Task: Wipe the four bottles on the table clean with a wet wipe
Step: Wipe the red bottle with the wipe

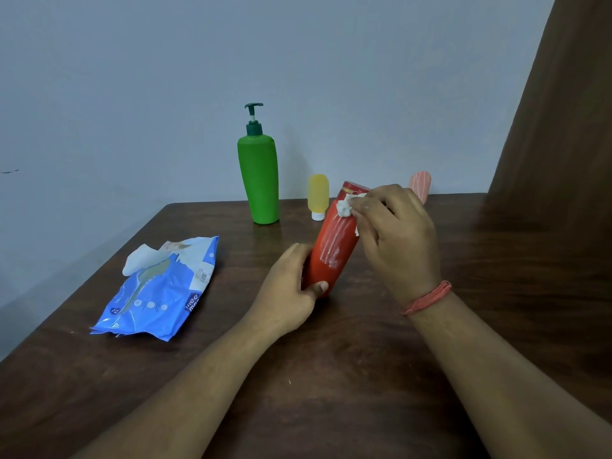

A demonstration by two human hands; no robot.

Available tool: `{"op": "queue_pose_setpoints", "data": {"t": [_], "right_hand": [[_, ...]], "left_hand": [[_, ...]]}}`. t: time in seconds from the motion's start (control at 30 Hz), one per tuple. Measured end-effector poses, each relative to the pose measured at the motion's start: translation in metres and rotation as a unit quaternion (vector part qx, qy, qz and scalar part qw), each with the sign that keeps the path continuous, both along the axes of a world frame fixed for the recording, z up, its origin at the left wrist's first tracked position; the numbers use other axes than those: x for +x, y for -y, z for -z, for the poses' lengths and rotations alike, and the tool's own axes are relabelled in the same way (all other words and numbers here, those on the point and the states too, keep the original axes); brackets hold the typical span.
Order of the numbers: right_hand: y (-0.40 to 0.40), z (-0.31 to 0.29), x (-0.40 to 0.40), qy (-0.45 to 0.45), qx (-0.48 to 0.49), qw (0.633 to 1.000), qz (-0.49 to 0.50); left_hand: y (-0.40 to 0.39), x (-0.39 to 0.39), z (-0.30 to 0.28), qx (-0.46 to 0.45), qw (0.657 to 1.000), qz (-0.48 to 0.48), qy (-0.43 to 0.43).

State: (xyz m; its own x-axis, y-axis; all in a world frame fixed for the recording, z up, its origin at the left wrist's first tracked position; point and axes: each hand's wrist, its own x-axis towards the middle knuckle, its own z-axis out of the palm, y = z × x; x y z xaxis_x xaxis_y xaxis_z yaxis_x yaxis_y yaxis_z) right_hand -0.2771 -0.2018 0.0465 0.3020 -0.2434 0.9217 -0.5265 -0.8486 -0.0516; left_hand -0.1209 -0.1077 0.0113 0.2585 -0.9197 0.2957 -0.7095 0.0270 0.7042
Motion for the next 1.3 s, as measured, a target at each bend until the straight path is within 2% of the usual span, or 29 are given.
{"op": "queue_pose_setpoints", "data": {"t": [0.1, 0.27, 0.33, 0.43, 0.5, 0.57, 0.63, 0.77, 0.83, 0.9, 1.0, 1.07, 1.17, 1.3], "right_hand": [[0.005, 0.004, 0.0, 0.032, 0.029, 0.999, -0.008], [0.009, 0.004, 0.0, 0.129, 0.156, 0.976, -0.081], [0.003, -0.003, 0.001, 0.181, 0.229, 0.944, -0.154], [-0.002, -0.008, 0.002, 0.241, 0.336, 0.873, -0.26], [0.0, -0.004, 0.002, 0.218, 0.363, 0.863, -0.276], [0.001, 0.0, 0.004, 0.173, 0.379, 0.867, -0.273], [-0.001, 0.002, 0.006, 0.177, 0.384, 0.86, -0.286], [-0.005, -0.004, 0.005, 0.269, 0.35, 0.847, -0.298], [-0.004, -0.004, 0.003, 0.269, 0.286, 0.884, -0.252], [-0.004, -0.004, 0.001, 0.213, 0.18, 0.944, -0.177], [-0.006, -0.003, 0.001, 0.113, 0.053, 0.987, -0.099], [-0.008, -0.004, 0.003, 0.058, -0.001, 0.997, -0.054], [-0.011, -0.009, 0.001, 0.04, -0.057, 0.998, -0.003], [-0.01, -0.011, -0.003, 0.013, -0.062, 0.998, 0.024]], "left_hand": [[0.0, 0.003, 0.001, 0.006, 1.0, 0.005, -0.018], [0.0, 0.015, 0.004, 0.035, 0.996, 0.042, -0.064], [0.0, 0.018, 0.006, 0.046, 0.995, 0.055, -0.075], [0.002, 0.02, 0.008, 0.051, 0.992, 0.062, -0.094], [0.001, 0.021, 0.008, 0.053, 0.991, 0.065, -0.104], [0.002, 0.022, 0.01, 0.052, 0.991, 0.072, -0.099], [0.001, 0.021, 0.009, 0.056, 0.991, 0.078, -0.093], [0.002, 0.021, 0.008, 0.052, 0.992, 0.081, -0.083], [0.002, 0.02, 0.007, 0.049, 0.992, 0.081, -0.078], [0.002, 0.02, 0.008, 0.041, 0.993, 0.079, -0.074], [0.003, 0.017, 0.007, 0.033, 0.994, 0.077, -0.064], [0.003, 0.016, 0.008, 0.022, 0.995, 0.078, -0.057], [0.002, 0.011, 0.006, 0.006, 0.997, 0.069, -0.029], [0.003, 0.009, 0.004, 0.007, 0.998, 0.059, -0.017]]}}
